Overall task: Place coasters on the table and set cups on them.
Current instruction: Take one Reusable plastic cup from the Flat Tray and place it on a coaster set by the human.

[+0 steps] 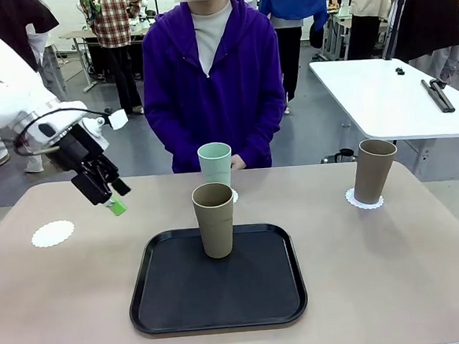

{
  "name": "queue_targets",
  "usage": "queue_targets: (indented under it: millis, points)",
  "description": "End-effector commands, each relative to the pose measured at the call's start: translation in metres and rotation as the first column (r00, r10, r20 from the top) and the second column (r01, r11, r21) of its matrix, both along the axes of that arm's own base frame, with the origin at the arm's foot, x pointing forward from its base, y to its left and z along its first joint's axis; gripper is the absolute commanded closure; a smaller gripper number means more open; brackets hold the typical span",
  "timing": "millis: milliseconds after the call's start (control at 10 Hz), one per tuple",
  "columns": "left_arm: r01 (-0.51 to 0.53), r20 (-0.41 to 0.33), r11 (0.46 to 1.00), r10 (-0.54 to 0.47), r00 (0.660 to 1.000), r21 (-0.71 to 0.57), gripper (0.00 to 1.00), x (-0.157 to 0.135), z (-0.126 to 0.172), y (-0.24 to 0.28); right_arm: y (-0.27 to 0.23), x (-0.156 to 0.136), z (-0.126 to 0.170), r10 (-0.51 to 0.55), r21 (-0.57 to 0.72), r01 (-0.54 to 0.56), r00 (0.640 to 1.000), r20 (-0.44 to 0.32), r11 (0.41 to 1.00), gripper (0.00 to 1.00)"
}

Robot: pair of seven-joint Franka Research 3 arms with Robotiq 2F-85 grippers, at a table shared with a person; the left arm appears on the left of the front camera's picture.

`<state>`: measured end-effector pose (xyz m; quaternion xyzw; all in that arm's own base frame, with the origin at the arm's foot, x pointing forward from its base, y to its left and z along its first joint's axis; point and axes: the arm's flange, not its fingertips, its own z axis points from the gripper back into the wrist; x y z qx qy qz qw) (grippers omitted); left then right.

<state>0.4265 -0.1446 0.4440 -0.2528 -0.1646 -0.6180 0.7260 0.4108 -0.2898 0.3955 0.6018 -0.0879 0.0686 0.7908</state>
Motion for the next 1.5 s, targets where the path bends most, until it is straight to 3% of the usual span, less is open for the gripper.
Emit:
queue_targets:
  millis: [0,200,300,500,800,1000,1100,1400]
  points:
    - [0.276,0.122,0.898,-0.249,0.961,-0.342,0.0,-0.002,-0.027,0.02,-0.001,0.002,0.001,-0.001,-0.001,0.001,1.0,-0.006,1.0,0.0]
    - [0.316,0.271,0.802,-0.2,0.942,-0.507,0.0,-0.003,-0.054,0.042,-0.001,0.002,0.001,-0.001,-0.001,0.001,1.0,-0.006,1.0,0.0]
    - [0.304,0.287,0.756,-0.159,0.945,-0.579,0.0,-0.001,-0.066,0.046,-0.001,0.002,0.001,-0.001,-0.001,0.001,1.0,-0.006,1.0,0.0]
    - [0.238,0.236,0.738,-0.11,0.966,-0.631,0.0,0.011,-0.093,0.041,-0.001,0.002,0.001,-0.001,-0.001,0.001,1.0,-0.006,1.0,0.0]
    - [0.101,0.138,0.759,-0.015,0.99,-0.643,0.0,0.03,-0.115,0.028,-0.001,0.002,0.001,-0.001,-0.001,0.001,1.0,-0.006,1.0,0.0]
    - [0.079,0.121,0.778,-0.005,0.993,-0.624,0.0,0.038,-0.116,0.024,-0.001,0.002,0.001,-0.001,-0.001,0.001,1.0,-0.006,1.0,0.0]
    - [0.125,0.144,0.755,-0.041,0.989,-0.643,0.0,0.028,-0.125,0.031,-0.001,0.002,0.001,-0.001,-0.001,0.001,1.0,-0.006,1.0,0.0]
    - [0.107,0.13,0.766,-0.031,0.991,-0.634,0.0,0.033,-0.125,0.027,-0.001,0.002,0.001,-0.001,-0.001,0.001,1.0,-0.006,1.0,0.0]
